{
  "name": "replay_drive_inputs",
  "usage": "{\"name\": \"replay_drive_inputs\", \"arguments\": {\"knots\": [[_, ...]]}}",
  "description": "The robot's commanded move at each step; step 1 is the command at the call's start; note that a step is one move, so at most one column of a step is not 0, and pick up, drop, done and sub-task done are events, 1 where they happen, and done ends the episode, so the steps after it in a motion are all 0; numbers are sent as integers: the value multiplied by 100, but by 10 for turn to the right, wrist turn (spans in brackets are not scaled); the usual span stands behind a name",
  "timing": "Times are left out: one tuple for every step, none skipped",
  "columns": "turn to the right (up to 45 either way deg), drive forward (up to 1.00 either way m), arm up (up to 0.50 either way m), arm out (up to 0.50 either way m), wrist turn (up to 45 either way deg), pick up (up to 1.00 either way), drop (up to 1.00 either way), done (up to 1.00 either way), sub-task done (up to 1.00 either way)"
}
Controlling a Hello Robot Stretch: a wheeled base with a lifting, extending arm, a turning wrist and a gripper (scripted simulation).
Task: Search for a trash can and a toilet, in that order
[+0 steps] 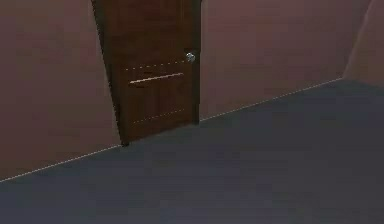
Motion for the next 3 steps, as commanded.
{"name": "replay_drive_inputs", "arguments": {"knots": [[-450,0,0,0,0,0,0,0,0],[-450,0,0,0,0,0,0,0,0],[-300,0,0,0,0,0,0,0,0]]}}
